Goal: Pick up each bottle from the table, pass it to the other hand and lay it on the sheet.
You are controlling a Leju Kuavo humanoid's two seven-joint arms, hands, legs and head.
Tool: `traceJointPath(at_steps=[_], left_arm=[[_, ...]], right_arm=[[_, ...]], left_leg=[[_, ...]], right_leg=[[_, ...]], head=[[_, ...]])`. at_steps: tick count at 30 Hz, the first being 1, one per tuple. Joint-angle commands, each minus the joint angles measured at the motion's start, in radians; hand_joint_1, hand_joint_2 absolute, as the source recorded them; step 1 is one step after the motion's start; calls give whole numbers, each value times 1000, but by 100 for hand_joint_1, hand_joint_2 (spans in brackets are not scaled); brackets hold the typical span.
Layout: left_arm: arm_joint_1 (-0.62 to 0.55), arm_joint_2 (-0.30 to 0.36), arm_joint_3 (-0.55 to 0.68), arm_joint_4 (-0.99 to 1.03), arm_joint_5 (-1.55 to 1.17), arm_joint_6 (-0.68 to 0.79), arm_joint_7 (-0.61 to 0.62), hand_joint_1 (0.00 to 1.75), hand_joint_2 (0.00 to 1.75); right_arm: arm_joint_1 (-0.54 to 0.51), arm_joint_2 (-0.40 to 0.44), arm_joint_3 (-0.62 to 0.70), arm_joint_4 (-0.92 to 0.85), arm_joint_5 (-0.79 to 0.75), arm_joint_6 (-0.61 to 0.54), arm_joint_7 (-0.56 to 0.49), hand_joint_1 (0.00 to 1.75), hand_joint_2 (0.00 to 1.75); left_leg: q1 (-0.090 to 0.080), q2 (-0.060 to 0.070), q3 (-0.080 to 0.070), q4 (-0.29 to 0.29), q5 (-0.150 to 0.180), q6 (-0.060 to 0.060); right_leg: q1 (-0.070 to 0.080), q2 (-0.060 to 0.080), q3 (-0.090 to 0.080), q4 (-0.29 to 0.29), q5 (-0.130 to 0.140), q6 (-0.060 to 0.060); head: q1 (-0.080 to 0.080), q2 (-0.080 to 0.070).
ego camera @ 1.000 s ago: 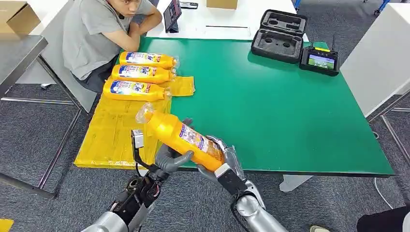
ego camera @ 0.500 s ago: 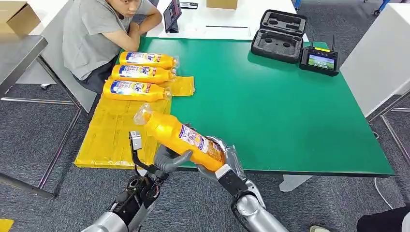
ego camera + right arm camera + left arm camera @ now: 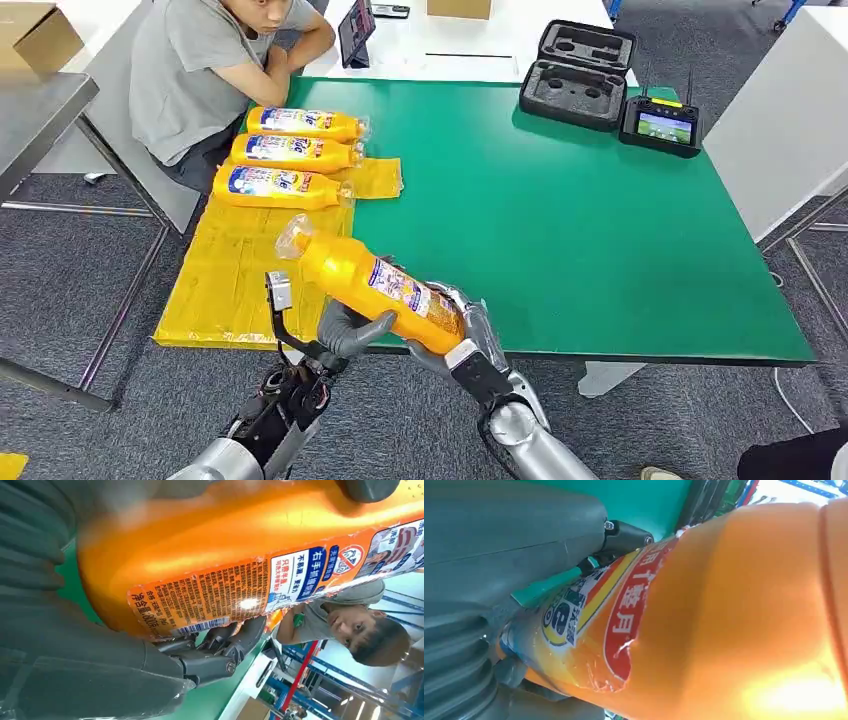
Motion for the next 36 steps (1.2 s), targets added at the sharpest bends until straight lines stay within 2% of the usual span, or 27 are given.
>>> traceJointPath(at_steps=[1,8,9,10,11,12,23,24,36], left_arm=[[-45,27,-16,40,-1,-12,2,175,175],[-45,27,-16,40,-1,-12,2,175,175],[-45,28,-15,41,1,-15,3,175,175],[-45,28,-13,41,4,-18,5,175,175],[-45,29,-13,41,4,-19,5,175,175],[-45,30,-12,41,4,-18,5,175,175],[-41,38,-5,27,-9,11,-6,175,175],[-39,55,-19,-7,-94,129,-81,175,175],[-33,72,-2,-44,-126,162,-88,175,175]], right_arm=[[-35,-7,-11,30,-3,5,6,155,175],[-35,-7,-11,30,-3,5,6,155,175],[-34,-6,-13,30,-5,5,6,147,175],[-34,-5,-17,29,-10,11,6,72,175],[-35,-4,-20,32,-12,12,6,10,175],[-36,-1,-23,35,-14,15,6,0,175],[-50,19,-38,64,-7,10,6,0,175],[-52,22,-48,79,-4,-12,6,0,175],[-53,22,-50,83,-3,-3,6,0,175]], left_leg=[[0,2,2,1,-1,-1],[0,1,1,0,-1,-1],[1,2,2,2,-2,-1],[0,2,2,1,-1,-1],[1,2,2,2,-2,-2],[1,2,2,1,-1,-1],[0,2,1,1,-1,-1],[0,2,1,0,-1,-1],[1,3,2,2,-2,-2]], right_leg=[[1,1,2,1,-1,-2],[0,1,1,0,0,-1],[1,1,2,1,-1,-2],[1,1,1,1,-1,-2],[1,1,2,1,-1,-2],[1,1,1,1,-1,-2],[0,2,1,1,0,-1],[0,2,0,1,0,-1],[1,2,2,1,-1,-2]], head=[[0,0],[0,0],[0,0],[0,0],[0,0],[0,0],[0,0],[0,0],[0,0]])
